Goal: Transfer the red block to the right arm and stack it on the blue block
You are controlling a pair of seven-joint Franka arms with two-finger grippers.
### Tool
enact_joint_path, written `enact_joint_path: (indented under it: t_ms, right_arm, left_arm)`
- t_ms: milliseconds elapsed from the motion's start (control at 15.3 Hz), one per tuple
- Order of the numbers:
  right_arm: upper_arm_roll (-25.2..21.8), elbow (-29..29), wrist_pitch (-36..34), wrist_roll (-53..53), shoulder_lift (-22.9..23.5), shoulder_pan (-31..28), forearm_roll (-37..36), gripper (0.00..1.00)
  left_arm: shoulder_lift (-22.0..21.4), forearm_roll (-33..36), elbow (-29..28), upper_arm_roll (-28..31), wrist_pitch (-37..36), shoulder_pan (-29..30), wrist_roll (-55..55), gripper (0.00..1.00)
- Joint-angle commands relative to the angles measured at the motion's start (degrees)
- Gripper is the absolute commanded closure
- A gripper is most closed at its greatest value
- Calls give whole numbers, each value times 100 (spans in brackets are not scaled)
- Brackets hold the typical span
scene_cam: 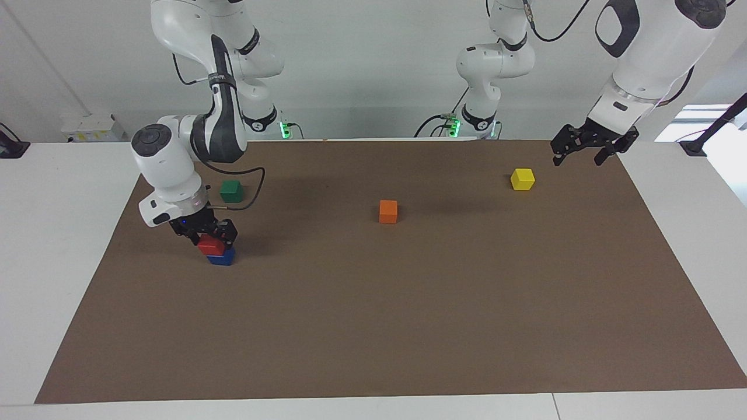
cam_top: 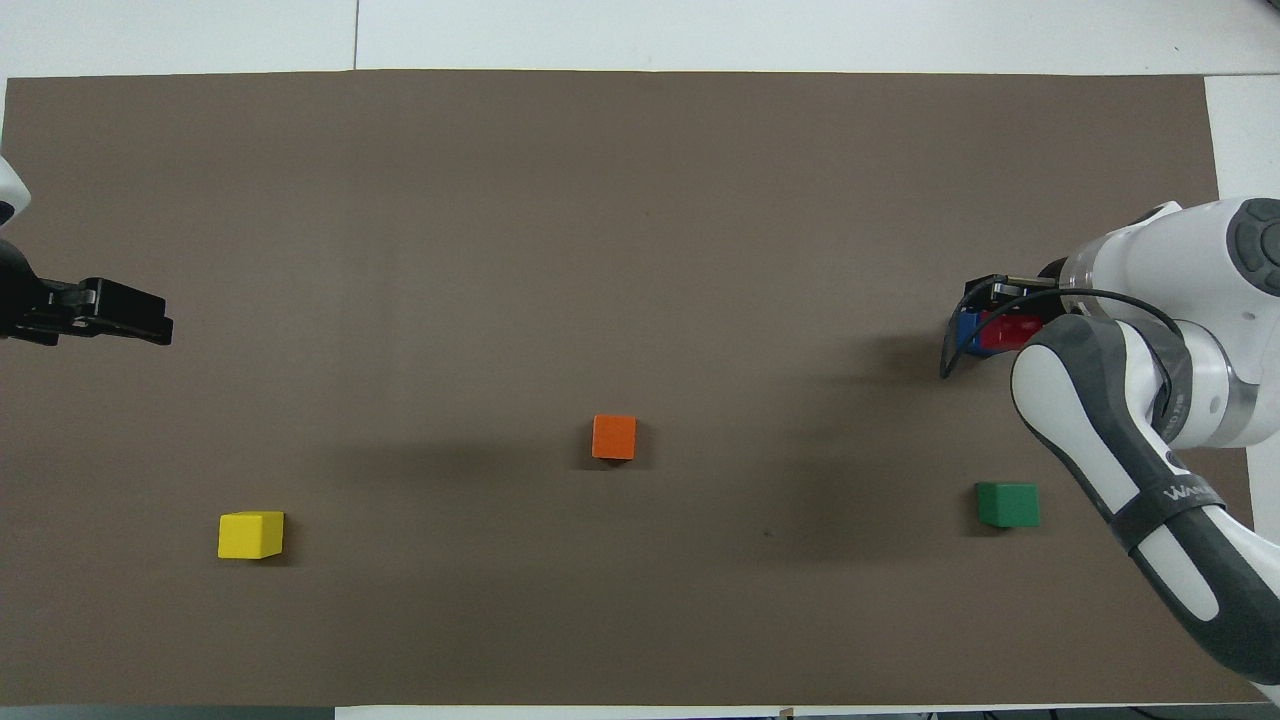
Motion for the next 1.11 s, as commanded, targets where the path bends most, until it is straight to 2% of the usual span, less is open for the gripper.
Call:
enact_joint_path:
  t_ms: [0,261,456,651,847,1042]
  right_arm:
    - [31,308,-430,-6,-28,-26,-123,5]
    - [57,1150,-1536,-41,-106,-26,-62,3]
    - [66,1696,-2039,-58,-238,-35,-53,1]
    - [75,1812,-2223,-58,-554,-35,-35,0]
    - [75,1812,-2829,-76,-1019,-26,192,0]
    - [84,1838,-3173,-602,-1433,-26,211,0]
  left_arm:
    - [-108,122,-100,8,5,2,35,0]
    - [-108,122,-92,8,5,2,35,0]
    - [-108,122,-100,8,5,2,35,0]
    - [-108,114,-101,8,5,2,35,0]
    - [-108,122,-100,8,5,2,35,0]
    - [-108,122,-100,8,5,2,35,0]
